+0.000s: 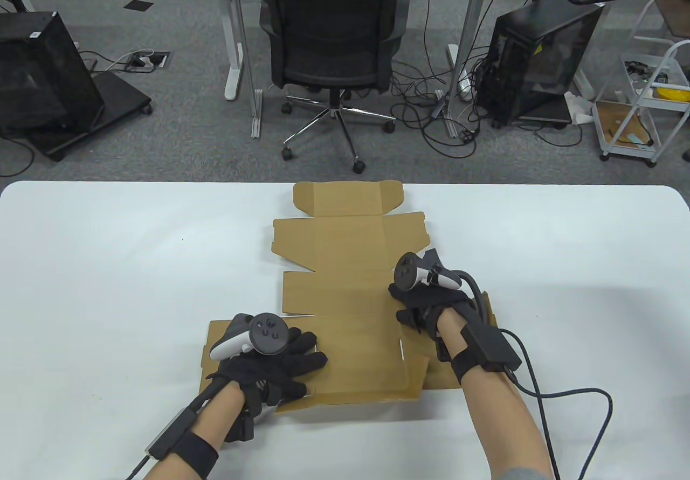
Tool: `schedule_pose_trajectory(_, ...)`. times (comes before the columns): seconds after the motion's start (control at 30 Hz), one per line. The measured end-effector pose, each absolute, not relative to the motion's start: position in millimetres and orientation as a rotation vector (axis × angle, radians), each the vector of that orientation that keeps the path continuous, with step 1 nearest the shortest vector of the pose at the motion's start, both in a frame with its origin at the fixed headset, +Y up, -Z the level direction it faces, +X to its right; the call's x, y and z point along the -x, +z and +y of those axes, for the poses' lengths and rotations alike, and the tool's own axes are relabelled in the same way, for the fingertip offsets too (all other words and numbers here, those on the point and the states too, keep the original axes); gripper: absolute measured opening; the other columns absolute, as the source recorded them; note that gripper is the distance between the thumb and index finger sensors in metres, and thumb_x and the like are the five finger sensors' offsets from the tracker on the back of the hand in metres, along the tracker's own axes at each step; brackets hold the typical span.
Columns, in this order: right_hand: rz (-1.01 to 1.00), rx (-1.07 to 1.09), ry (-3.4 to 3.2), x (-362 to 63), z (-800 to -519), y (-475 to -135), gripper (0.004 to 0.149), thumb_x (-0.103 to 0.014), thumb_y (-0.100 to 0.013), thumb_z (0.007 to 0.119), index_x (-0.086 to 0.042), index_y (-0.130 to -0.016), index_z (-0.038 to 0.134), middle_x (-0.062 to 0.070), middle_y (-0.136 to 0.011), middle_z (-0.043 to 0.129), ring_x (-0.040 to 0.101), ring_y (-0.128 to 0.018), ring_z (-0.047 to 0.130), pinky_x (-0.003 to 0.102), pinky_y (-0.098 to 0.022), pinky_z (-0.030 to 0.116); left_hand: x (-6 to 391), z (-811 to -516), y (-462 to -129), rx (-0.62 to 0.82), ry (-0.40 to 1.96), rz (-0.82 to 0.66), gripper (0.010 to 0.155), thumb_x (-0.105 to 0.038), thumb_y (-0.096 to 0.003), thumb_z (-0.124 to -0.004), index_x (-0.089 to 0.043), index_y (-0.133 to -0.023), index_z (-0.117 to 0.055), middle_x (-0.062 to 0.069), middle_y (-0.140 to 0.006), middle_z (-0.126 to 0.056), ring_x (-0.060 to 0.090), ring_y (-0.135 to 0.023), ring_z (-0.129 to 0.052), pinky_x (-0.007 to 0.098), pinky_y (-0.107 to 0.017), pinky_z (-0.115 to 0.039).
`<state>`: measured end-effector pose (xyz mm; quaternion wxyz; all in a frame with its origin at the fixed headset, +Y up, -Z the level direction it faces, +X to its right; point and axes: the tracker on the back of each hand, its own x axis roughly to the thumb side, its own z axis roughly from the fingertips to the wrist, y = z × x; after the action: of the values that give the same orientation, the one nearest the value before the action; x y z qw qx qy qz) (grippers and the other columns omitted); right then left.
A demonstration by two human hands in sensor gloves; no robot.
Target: Fully disassemble mailer box
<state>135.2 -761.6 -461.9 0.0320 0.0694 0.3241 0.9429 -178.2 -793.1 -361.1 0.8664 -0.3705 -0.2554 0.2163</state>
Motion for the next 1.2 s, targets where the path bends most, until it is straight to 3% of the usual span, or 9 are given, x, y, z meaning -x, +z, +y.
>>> schedule_pose_trajectory(0.17,0.954,-0.329,2.7,-146,-749,-430,0.081,-0.067,-0.042,0.067,-0.044,-0.108,0.027,-0.008,-0.11,-0.003,0.028,-0.106,0.004,0.058,-0.074,0.019,178,-793,-361,0.775,0.452,-0.535,0.068,-0.04,-0.056,-0.08,-0.045,-0.111,-0.041,-0.012,-0.123,-0.009,0.017,-0.11,0.003,0.059,-0.064,0.01)
schedule_pose_trajectory(0.3,1.04,-0.408,2.618,-154,-750,-405,0.083,-0.066,-0.039,0.076,-0.041,-0.109,0.04,-0.005,-0.114,0.011,0.031,-0.108,0.016,0.061,-0.073,0.027,179,-793,-361,0.774,0.451,-0.535,0.068,-0.04,-0.0562,-0.08,-0.045,-0.111,-0.041,-0.012,-0.123,-0.009,0.017,-0.11,0.003,0.059,-0.064,0.01)
schedule_pose_trajectory(0.4,1.039,-0.418,2.646,-157,-752,-389,0.083,-0.067,-0.037,0.077,-0.04,-0.109,0.043,-0.002,-0.116,0.019,0.033,-0.109,0.023,0.062,-0.073,0.031,179,-793,-361,0.772,0.452,-0.535,0.067,-0.04,-0.0561,-0.08,-0.045,-0.111,-0.041,-0.012,-0.123,-0.009,0.017,-0.11,0.003,0.058,-0.064,0.01)
schedule_pose_trajectory(0.77,0.965,-0.465,2.79,-167,-773,-355,0.087,-0.069,-0.037,0.074,-0.043,-0.108,0.031,-0.005,-0.114,0.01,0.03,-0.108,0.012,0.057,-0.073,0.018,179,-794,-361,0.767,0.455,-0.536,0.067,-0.04,-0.0562,-0.08,-0.045,-0.111,-0.041,-0.012,-0.123,-0.009,0.017,-0.11,0.004,0.058,-0.064,0.01)
schedule_pose_trajectory(1.2,0.867,-0.535,2.851,-169,-788,-347,0.095,-0.073,-0.032,0.072,-0.047,-0.106,0.019,-0.008,-0.112,0.002,0.028,-0.106,0.002,0.058,-0.071,0.01,181,-794,-361,0.768,0.465,-0.528,0.067,-0.039,-0.0562,-0.08,-0.045,-0.111,-0.042,-0.013,-0.123,-0.009,0.016,-0.111,0.003,0.057,-0.065,0.011)
